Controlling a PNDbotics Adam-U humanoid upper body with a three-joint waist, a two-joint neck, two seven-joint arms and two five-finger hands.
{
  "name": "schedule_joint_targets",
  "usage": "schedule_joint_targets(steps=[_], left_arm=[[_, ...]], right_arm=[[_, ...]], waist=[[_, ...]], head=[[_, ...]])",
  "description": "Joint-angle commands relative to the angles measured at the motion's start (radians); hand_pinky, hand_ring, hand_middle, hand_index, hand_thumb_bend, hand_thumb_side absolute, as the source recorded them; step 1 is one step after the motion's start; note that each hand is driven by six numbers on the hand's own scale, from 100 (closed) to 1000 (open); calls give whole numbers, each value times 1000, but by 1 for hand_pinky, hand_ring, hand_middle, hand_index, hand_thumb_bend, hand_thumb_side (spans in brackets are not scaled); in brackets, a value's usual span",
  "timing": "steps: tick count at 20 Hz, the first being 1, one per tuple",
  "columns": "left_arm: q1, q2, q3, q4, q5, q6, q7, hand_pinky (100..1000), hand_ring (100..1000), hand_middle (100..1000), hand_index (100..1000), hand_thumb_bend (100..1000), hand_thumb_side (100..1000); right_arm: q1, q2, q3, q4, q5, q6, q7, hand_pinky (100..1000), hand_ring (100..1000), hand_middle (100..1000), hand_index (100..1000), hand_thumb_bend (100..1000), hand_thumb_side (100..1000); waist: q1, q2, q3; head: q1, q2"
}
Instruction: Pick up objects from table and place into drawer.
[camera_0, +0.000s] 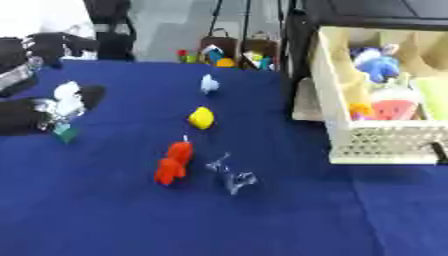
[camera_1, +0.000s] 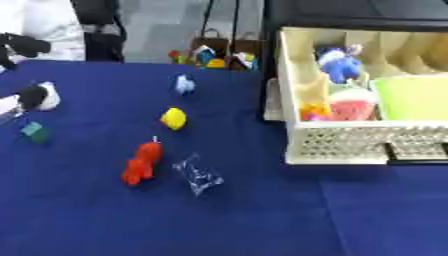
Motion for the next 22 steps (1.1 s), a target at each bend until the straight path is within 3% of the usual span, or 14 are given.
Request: schedule_joint_targets(steps=[1,8,12,16,20,21,22], left_arm=[[-15,34,0,-13,10,6,-15,778,905,909,1000,456,1000],[-16,36,-1,-13,12,15,-35,786,911,920,1000,533,999],[-18,33,-5,-13,13,18,-44,791,914,918,1000,528,953],[-15,36,-25,-13,39,50,-55,795,917,909,1000,518,939],[-17,41,-39,-13,52,82,-71,810,929,926,1000,562,897],[-19,42,-43,-13,54,90,-78,814,932,929,1000,575,899],[-22,41,-48,-13,54,100,-83,821,937,928,1000,595,960]], right_arm=[[-10,-37,-5,-15,-11,-5,4,770,802,778,832,100,1000],[-12,-36,-4,-15,-17,-6,8,771,802,778,833,100,1000],[-17,-33,-2,-15,-18,-3,11,771,802,778,833,100,1000],[-19,-32,0,-15,-18,0,13,771,802,776,833,100,1000],[-20,-32,1,-15,-19,1,14,772,801,776,832,100,1000],[-20,-31,2,-15,-19,2,14,772,801,776,832,100,1000],[-20,-31,2,-15,-20,2,14,772,801,776,832,100,1000]], waist=[[1,-23,-2],[0,-22,-2],[-1,-22,-2],[-1,-23,-3],[-1,-25,-3],[0,-26,-3],[0,-26,-3]], head=[[4,1],[12,18],[12,20],[15,25],[26,26],[26,26],[26,27]])
